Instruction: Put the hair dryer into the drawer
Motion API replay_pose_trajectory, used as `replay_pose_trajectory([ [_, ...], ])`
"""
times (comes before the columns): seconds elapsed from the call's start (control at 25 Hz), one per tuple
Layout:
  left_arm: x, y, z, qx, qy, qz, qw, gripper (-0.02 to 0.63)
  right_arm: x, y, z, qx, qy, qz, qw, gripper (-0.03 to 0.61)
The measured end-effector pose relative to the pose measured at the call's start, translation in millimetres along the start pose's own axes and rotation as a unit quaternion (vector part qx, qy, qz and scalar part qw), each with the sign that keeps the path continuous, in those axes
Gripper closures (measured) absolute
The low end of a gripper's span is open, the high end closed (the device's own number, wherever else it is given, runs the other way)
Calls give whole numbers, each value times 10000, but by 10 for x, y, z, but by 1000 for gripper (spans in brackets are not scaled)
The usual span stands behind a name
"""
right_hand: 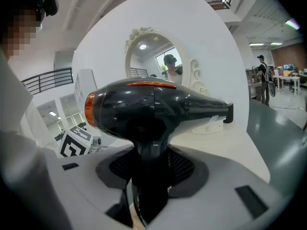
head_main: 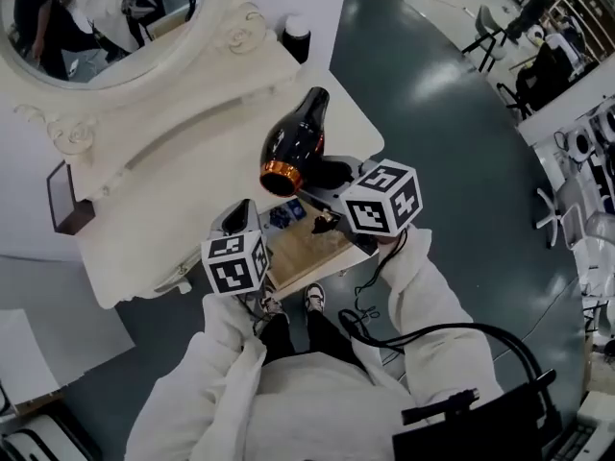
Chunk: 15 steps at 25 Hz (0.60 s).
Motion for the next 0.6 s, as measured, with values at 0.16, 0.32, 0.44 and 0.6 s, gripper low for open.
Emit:
replay_pose_trajectory([
  [0.16,-93,-147,5,-110,151,185,9997,618,-11,-109,-189,-243,224,105,9994,350],
  [0.32,-152,-293,12,-174,286,378,9987,618,-88,-270,-322,-536,545,354,9964,350],
  [0.44,-189,-420,24,-225,412,562,9973,618,-159,-374,-372,-786,864,592,9914,350],
  [0.6,-199,-591,64,-250,577,790,9949,618,-263,-538,-351,-1220,1414,1099,9762,350],
])
Point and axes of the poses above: the fingertips, and each gripper's own axes: z backward along the fingers, x to its right, y out of its top, the point moved 1 cm from there along z, backward along the fingers, and after that the axes turned 10 degrees about -x, right-handed, at the moved point
